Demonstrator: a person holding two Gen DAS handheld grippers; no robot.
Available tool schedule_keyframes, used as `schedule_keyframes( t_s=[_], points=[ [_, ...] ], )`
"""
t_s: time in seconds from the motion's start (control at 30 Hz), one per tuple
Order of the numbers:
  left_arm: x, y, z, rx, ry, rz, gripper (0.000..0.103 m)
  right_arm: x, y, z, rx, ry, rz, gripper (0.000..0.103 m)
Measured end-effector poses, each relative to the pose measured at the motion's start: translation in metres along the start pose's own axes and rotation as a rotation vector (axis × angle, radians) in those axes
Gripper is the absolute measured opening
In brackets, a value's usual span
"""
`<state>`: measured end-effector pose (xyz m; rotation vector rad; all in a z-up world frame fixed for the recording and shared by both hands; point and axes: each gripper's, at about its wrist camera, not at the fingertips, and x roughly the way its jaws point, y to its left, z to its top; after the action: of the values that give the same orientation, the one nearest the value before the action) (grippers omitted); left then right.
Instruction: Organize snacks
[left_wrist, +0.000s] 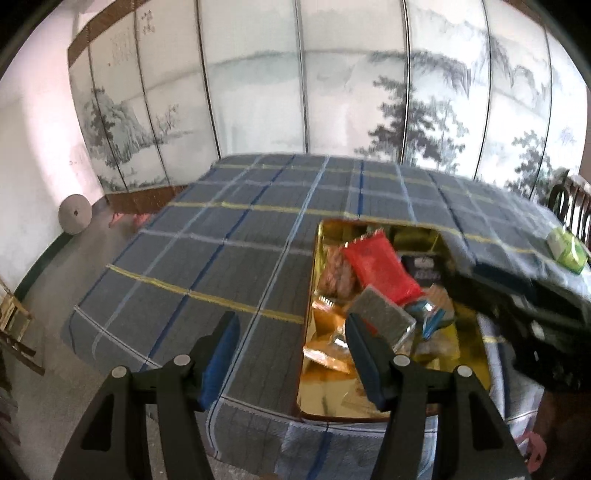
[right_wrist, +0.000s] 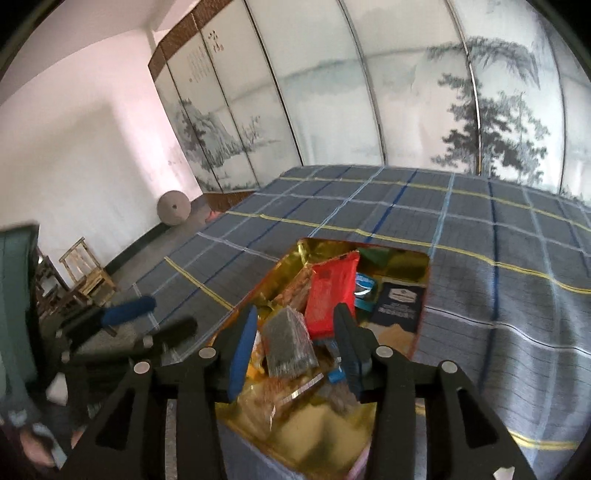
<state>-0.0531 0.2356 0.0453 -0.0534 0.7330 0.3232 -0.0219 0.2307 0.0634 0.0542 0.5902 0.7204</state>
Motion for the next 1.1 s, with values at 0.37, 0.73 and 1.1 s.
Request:
schedule_keyframes(
  t_s=[0.37,0.73,1.1],
  points=[
    [-0.080,-0.009,0.018,-0.005,-0.207,-0.105,0.083,-0.071,-0.022,-0.024,0.039,-0.076,-0.024,0.044],
    [-0.141,-0.002,0.030,-0.093,-0.337,-0.178,0.087,-0.114,-0.022,-0.028,0.027,-0.166,-0.027,0.047],
    [-0.161,-0.023,0.027,-0.017,-0.373,-0.105,0.087,-0.138,-0.032,-0.036,0.034,-0.203,-0.035,0.047]
  ],
)
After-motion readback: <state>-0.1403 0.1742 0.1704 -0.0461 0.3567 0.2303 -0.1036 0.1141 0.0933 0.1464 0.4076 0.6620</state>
